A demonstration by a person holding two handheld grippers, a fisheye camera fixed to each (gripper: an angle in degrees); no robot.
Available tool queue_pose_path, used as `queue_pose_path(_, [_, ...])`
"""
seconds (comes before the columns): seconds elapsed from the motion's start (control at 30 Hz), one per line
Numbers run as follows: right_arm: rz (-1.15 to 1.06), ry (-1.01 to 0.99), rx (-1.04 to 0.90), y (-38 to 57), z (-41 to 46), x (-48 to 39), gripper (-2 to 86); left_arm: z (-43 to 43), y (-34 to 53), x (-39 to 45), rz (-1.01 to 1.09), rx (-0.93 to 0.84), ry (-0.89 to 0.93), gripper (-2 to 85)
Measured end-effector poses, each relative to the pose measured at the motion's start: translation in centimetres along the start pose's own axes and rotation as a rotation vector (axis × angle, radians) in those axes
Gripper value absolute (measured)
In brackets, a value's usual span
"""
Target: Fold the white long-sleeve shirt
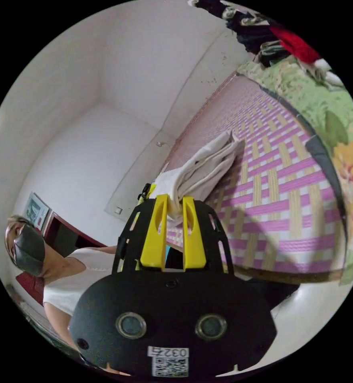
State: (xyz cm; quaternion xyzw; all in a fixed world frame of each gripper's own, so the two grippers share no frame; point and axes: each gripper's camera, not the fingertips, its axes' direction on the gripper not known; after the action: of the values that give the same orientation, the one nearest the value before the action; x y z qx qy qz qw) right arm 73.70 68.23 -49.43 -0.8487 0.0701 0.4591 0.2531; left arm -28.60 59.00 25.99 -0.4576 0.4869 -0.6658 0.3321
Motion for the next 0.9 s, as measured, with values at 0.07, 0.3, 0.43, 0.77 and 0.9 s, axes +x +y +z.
queue_pose_path(0.07, [-0.039,0.038,0.046,2.7,-4.1,-1.3,6.4,3.6,-0.2,0.6,0.003,-0.038,0.037,1.1])
queue_pose_path(0.3, [-0.107,0.164,0.108,6.2,-12.9,-3.2,6.3,14.1,-2.7,3.8,0.046,-0.18,0.185,0.9])
queue_pose_path(0.43, [-0.204,0.299,0.133,4.1,-17.6,-6.1,6.0,19.9,-6.8,9.0,0.146,-0.242,0.226,1.1])
queue_pose_path(0.77, [-0.311,0.295,0.315,-3.7,-29.2,-12.8,3.1,33.9,-15.2,29.7,0.539,-0.29,0.36,3.5])
queue_pose_path(0.9, [-0.298,0.232,0.305,-2.8,-29.1,-11.0,3.1,33.5,-15.4,28.0,0.486,-0.297,0.348,2.6])
